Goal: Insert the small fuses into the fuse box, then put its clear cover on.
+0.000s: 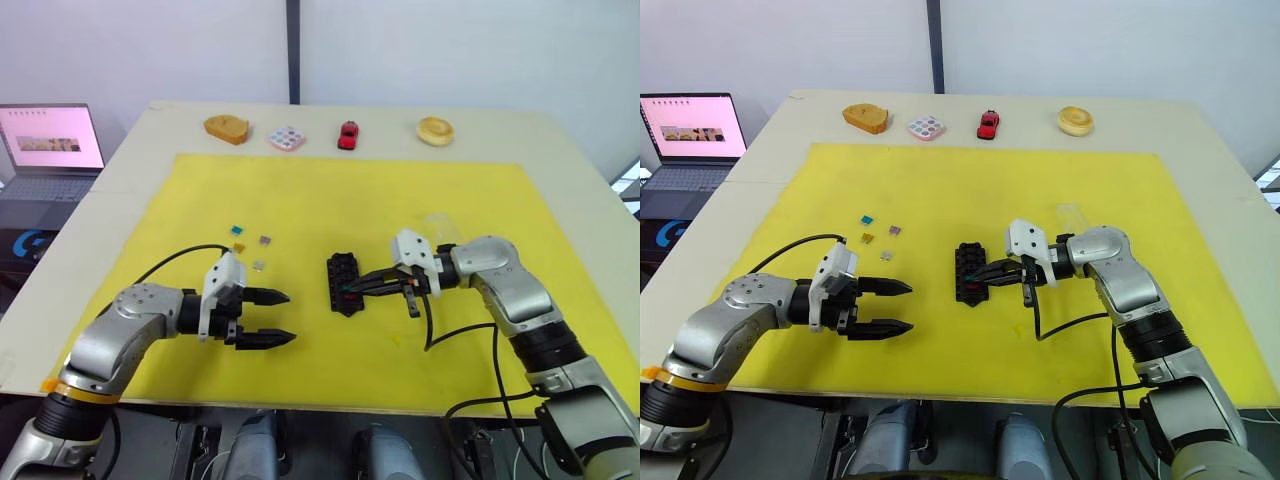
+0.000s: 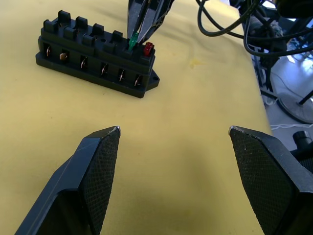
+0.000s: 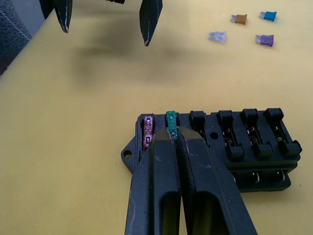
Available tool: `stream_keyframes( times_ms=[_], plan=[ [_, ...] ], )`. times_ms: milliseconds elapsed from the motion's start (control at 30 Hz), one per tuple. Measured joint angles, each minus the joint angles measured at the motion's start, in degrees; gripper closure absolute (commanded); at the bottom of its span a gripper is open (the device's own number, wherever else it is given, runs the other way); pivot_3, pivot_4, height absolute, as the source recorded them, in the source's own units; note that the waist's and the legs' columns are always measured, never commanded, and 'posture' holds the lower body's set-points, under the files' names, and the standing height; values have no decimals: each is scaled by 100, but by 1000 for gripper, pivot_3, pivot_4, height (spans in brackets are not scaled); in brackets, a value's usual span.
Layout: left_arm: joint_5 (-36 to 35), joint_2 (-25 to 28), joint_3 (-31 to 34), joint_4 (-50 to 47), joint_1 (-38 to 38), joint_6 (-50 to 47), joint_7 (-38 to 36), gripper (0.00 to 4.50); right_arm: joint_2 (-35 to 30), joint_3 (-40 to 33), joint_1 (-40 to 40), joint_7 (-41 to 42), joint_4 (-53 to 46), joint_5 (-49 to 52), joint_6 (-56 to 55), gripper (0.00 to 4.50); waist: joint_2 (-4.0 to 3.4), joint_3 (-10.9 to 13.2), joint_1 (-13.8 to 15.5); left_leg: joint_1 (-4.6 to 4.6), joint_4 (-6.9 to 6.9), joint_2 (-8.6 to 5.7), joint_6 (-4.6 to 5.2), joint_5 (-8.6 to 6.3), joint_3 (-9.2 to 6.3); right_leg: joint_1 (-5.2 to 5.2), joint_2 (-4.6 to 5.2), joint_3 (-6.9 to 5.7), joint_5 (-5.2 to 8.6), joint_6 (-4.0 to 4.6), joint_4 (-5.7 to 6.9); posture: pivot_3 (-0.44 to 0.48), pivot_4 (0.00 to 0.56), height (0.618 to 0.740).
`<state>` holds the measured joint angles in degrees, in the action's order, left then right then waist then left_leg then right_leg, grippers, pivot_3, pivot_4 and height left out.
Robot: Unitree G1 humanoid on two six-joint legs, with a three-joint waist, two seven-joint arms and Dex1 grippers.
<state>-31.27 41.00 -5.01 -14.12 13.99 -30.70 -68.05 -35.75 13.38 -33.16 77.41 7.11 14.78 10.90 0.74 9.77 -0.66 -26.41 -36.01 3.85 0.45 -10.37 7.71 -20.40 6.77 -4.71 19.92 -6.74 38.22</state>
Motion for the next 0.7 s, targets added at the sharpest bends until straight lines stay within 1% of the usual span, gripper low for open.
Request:
stream_keyframes(
  times_ms=[367,433,467,533,700],
  plan=[
    [79,-70,-46,61,57,19,54,766,2,-20,11,-4,0,4,4,4500,0,0,1,0,-1,0,0,0,0,1,0,-1,0,0,0,0,150,740],
    [78,-70,-47,64,106,17,51,736,2,-20,11,-7,0,4,7,3810,0,0,2,0,-2,0,0,0,0,1,0,-1,0,0,0,0,150,740],
    [78,-70,-47,64,130,16,49,736,1,-21,11,-5,-1,4,11,3591,0,0,2,0,-2,0,0,0,0,1,0,-1,0,0,0,0,150,740],
    [76,-70,-48,63,154,12,41,736,-2,-38,5,-36,-2,2,37,2666,0,0,-3,0,-1,0,0,0,1,4,0,0,0,0,1,0,150,740],
    [76,-69,-87,63,144,2,-21,736,-15,-87,-17,-104,-25,53,242,2666,0,0,0,-2,-1,0,0,0,1,6,0,0,0,0,2,0,150,740]
  ],
)
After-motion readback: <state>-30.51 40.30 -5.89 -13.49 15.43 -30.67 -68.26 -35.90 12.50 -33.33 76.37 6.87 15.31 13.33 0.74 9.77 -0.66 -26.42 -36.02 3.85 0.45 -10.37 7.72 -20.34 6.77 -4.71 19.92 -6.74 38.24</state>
